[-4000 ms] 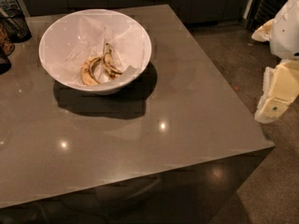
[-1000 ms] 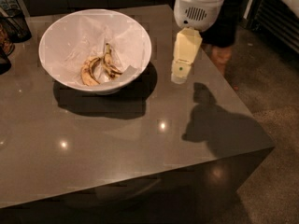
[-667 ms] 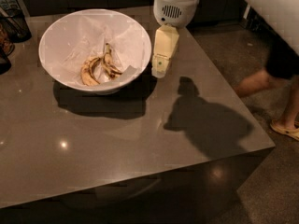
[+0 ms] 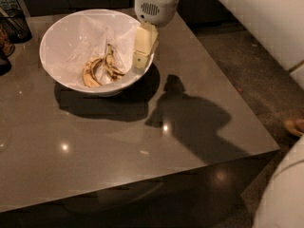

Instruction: Pick banana from white bowl

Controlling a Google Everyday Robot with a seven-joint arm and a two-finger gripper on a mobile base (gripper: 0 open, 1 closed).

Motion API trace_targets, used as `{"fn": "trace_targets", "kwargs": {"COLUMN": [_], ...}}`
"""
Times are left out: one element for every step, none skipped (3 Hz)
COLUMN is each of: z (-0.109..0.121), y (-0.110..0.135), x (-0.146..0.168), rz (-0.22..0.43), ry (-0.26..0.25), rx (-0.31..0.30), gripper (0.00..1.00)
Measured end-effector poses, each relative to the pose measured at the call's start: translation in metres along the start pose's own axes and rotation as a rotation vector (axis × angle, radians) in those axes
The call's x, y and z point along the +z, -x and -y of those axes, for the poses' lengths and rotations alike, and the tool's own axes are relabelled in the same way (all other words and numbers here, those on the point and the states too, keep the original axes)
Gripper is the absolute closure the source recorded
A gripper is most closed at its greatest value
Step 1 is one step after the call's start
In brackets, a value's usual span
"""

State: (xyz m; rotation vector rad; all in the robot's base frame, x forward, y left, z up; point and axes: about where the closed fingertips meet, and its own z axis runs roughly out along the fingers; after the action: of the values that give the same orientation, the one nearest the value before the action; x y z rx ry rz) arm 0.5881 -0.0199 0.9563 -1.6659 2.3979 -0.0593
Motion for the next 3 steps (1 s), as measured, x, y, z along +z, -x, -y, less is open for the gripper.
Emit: {"fn": "trace_targets", "kwargs": {"z": [0.003, 0.005, -0.001], "y": [0.006, 0.012, 0.028], "x": [0.0, 0.002, 0.007], "rz": [0.024, 0.048, 0.063], "ry": [-0.016, -0.018, 0.015], "rx": [-0.001, 0.003, -0.013], "gripper": [0.0, 0.0, 0.0]}}
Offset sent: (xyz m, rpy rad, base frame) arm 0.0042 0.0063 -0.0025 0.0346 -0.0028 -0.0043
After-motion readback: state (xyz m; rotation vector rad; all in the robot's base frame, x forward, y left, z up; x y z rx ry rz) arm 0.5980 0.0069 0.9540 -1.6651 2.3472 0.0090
